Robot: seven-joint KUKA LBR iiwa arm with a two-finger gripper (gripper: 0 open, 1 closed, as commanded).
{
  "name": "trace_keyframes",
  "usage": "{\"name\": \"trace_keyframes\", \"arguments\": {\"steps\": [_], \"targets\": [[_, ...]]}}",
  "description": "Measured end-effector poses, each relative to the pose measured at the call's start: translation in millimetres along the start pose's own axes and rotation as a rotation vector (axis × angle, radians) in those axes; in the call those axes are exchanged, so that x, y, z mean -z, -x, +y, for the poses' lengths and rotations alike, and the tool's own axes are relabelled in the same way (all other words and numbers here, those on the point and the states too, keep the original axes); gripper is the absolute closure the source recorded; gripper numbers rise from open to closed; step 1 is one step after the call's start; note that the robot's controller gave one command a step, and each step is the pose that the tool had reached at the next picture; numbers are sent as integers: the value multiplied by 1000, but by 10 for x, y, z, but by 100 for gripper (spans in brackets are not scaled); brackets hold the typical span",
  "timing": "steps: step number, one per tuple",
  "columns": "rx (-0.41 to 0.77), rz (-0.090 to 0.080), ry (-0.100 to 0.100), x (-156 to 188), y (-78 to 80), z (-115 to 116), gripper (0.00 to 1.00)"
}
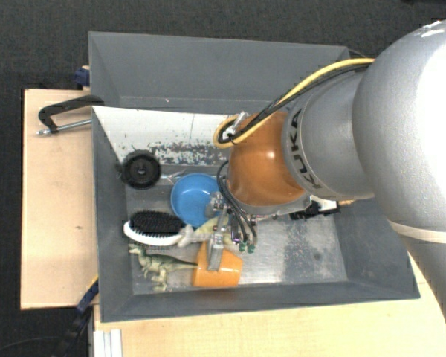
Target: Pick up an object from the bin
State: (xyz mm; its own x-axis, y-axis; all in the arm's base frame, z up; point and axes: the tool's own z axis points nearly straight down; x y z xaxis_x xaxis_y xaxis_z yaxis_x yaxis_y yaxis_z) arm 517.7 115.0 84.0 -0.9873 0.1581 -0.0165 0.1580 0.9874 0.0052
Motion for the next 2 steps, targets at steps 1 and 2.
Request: {"name": "trace_keyframes", "arguments": {"steps": [1, 2], "targets": [[-3, -29, 11, -45, 33, 32, 100], [-2, 4, 1, 667, 78, 54, 100]]}}
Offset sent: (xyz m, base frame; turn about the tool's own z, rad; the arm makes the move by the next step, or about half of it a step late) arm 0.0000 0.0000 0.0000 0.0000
